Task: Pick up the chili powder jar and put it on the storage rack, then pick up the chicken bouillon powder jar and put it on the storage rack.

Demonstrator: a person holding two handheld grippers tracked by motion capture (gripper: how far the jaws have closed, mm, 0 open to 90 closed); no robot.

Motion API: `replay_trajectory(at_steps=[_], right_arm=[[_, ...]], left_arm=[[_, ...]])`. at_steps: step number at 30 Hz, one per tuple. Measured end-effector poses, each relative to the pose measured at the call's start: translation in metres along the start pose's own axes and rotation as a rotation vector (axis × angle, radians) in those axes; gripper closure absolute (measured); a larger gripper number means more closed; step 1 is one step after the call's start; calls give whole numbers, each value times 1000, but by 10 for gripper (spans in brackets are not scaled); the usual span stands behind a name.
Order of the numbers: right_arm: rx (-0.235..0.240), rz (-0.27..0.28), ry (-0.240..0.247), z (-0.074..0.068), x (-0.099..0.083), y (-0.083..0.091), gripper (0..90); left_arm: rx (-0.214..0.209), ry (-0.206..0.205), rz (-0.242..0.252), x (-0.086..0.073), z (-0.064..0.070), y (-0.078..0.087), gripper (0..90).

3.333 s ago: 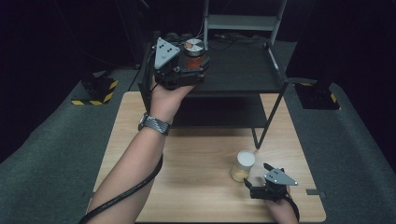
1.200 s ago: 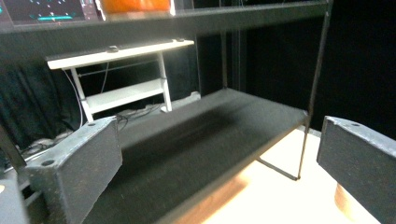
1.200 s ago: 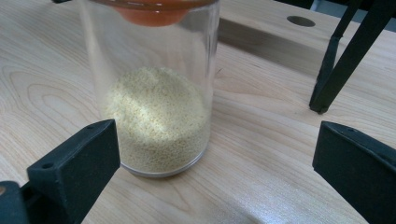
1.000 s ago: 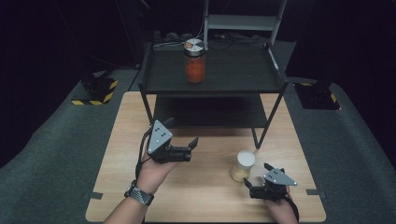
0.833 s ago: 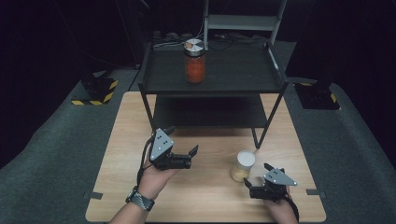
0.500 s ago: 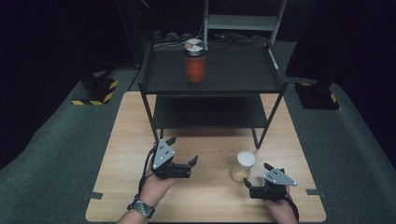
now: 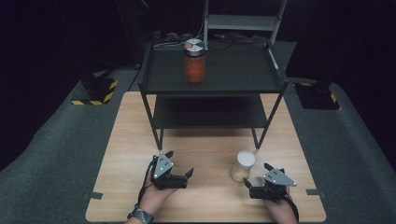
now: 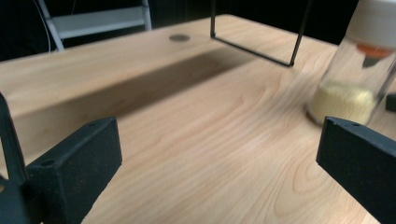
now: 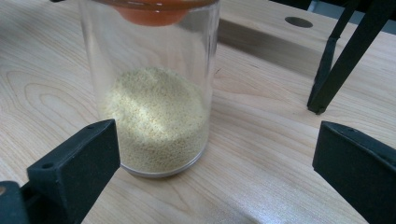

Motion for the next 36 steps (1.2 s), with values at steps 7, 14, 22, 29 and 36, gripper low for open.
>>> replay_trajectory(at_steps=[7,14,22,29,36], right_arm=[[-2,0,-2,0,0,0,1],[-8,5,-2,-1,0,1,1],[-2,-2,4,0,0,0,1],[-5,-2,2,0,0,0,1],[-14,11,-8,-1,-1,1,2]], left_arm=[[12,-29,-66,-16,-1,-4,4],[25,-58,-151,-23,-2,-12,3],[56,-125,-195,-21,5,-16,4],[86,-160,-208,-21,11,-16,6],[84,-197,-203,-23,15,-13,8]])
Point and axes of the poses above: each handheld gripper's, and its own axes: y roughly backward along the jaws, x roughly out of its top, z roughly to its right, the point moved 10 cm from there along -y, roughly forward along the jaws, and after that the axes turned 1 degree about -y, right-handed, at the moved point
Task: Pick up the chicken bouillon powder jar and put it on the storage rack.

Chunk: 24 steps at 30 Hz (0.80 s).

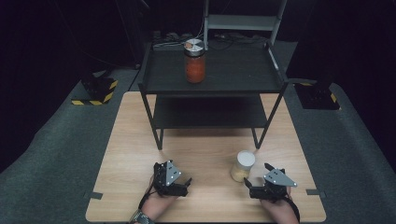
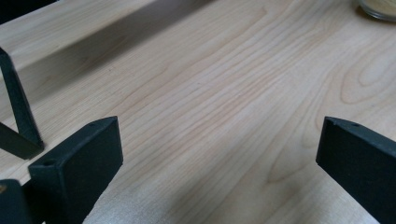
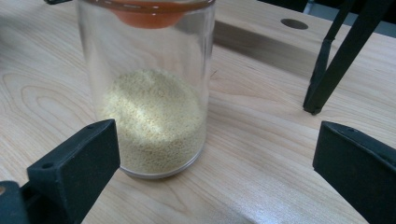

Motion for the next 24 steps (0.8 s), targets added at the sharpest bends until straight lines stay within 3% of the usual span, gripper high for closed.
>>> replay_trajectory(at_steps=[8,11,14,24], right_arm=[[-3,16,3,-1,-1,2,1],[1,12,10,-1,-1,2,2],[7,15,19,-2,-1,2,2],[20,43,-14,-2,2,6,2]], left_arm=[[5,1,-5,-1,0,2,8],[5,-42,4,-2,5,4,9],[4,-43,3,-2,6,4,8],[-3,-54,-17,0,5,2,8]])
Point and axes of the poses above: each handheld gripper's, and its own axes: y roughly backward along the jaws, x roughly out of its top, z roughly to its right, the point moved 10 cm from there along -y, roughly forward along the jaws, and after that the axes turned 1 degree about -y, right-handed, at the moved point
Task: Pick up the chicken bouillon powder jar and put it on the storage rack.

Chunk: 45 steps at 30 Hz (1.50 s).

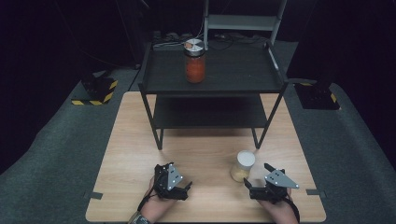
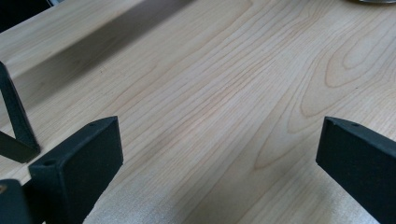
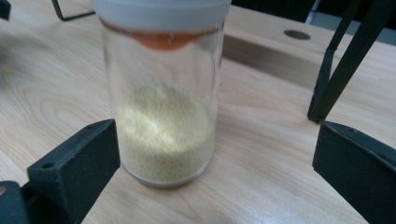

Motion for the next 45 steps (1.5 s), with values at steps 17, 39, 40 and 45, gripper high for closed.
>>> replay_trajectory(at_steps=[17,39,40,45], right_arm=[[21,87,-29,-10,22,13,4],[36,128,-46,-17,39,-8,78],[36,128,-46,-17,39,-8,78],[37,153,-83,-15,39,-8,139]], left_arm=[[-15,-8,-1,0,0,0,8],[-52,-26,-7,1,-1,-2,8],[-52,-26,-7,1,-1,-2,8],[-62,-15,-5,1,-3,-2,8]])
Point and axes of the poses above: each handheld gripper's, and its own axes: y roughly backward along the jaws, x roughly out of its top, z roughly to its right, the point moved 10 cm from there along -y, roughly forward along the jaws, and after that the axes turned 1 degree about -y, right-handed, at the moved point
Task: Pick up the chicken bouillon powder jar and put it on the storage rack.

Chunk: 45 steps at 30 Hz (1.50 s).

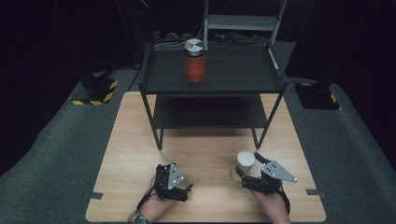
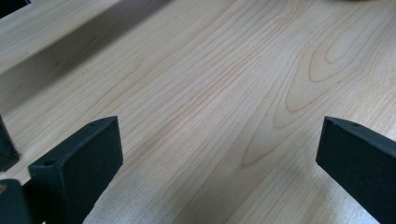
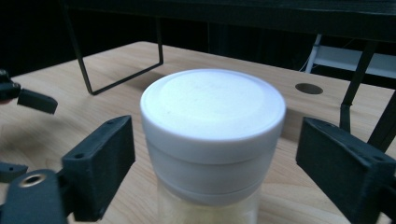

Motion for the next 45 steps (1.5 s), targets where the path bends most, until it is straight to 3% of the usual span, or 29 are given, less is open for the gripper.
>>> replay_trajectory(at_steps=[16,29,45], right_arm=[[51,16,-27,5,-3,-3,326],[40,7,-19,4,0,-3,334],[34,92,7,4,44,15,335]], left_arm=[[-3,-6,-2,0,0,0,8],[-5,-12,-5,1,0,-1,8],[-9,-12,-2,0,0,-1,7]])
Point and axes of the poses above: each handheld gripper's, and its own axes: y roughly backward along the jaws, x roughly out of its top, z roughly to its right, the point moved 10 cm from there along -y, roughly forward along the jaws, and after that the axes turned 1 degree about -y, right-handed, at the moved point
